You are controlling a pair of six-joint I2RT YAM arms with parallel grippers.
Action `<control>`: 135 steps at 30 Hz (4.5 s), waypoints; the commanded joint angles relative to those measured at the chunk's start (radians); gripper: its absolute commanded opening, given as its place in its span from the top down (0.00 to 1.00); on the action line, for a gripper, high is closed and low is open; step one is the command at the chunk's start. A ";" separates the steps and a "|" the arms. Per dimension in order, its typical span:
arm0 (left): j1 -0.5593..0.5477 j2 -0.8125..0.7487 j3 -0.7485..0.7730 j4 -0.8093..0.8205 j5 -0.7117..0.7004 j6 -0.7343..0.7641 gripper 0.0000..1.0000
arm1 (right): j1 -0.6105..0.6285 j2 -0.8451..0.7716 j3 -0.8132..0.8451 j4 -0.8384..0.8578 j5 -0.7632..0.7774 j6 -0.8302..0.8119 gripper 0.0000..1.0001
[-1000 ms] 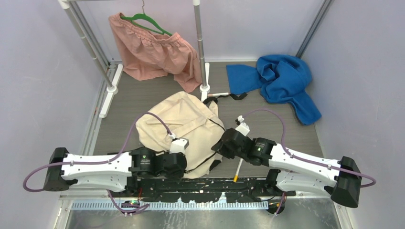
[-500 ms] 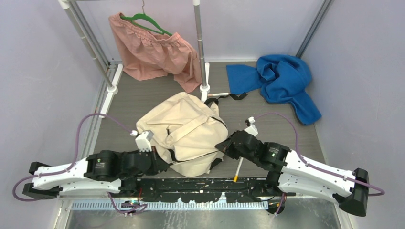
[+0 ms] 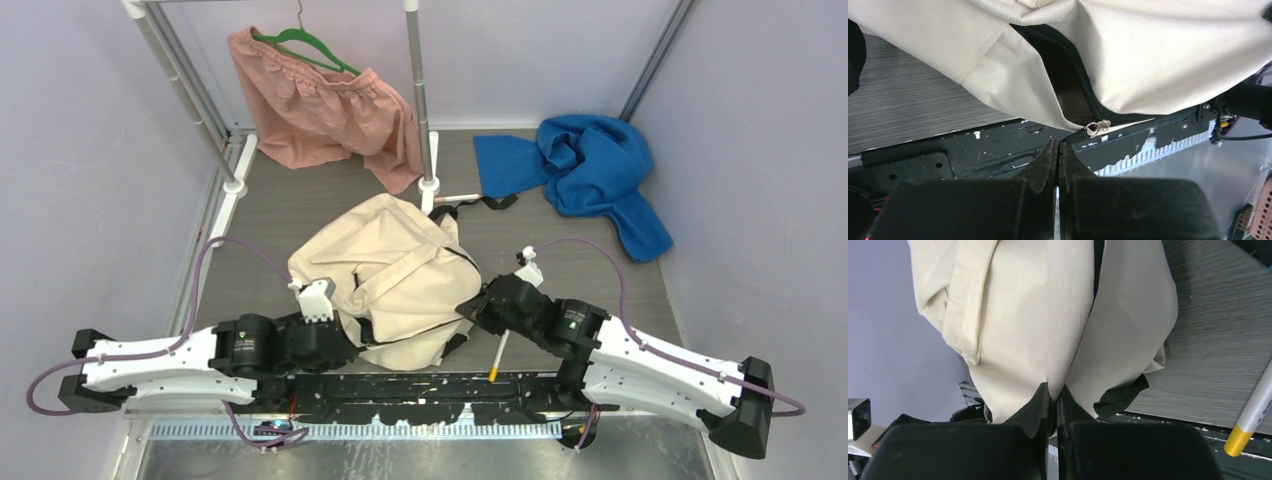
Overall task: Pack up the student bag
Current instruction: Zip the student bag at the center of the board.
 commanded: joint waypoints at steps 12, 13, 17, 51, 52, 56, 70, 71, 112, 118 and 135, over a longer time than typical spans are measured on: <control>0.032 0.087 0.045 0.074 0.021 0.215 1.00 | 0.047 0.114 0.375 -0.186 0.006 -0.787 0.33; 0.040 0.088 0.044 0.091 0.035 0.228 1.00 | 0.090 0.138 0.386 -0.159 -0.015 -0.842 0.34; 0.087 0.051 0.022 0.152 0.119 0.267 1.00 | 0.378 0.293 0.439 -0.118 0.127 -1.055 0.40; 0.431 0.037 0.026 0.026 0.250 0.325 1.00 | 0.602 0.399 0.190 0.196 0.330 -1.440 0.99; 0.451 0.037 0.032 0.016 0.252 0.336 1.00 | 0.602 0.381 0.179 0.195 0.337 -1.422 0.99; 0.539 0.043 0.041 -0.020 0.273 0.373 1.00 | 0.602 0.333 0.142 0.194 0.364 -1.390 0.99; 0.683 0.083 0.089 -0.132 0.199 0.393 1.00 | 0.604 0.308 0.119 0.151 0.427 -1.343 0.99; 0.686 0.093 0.080 -0.123 0.201 0.390 1.00 | 0.604 0.299 0.115 0.151 0.431 -1.338 0.99; 0.691 0.168 -0.088 0.465 0.937 0.544 0.98 | 0.554 0.403 0.206 0.269 0.289 -1.324 0.26; 0.692 0.146 -0.074 0.405 0.885 0.559 1.00 | 0.551 0.444 0.223 0.252 0.263 -1.314 0.76; 0.709 0.096 0.048 0.056 0.442 0.520 1.00 | 0.552 0.273 0.150 0.171 0.321 -1.254 0.99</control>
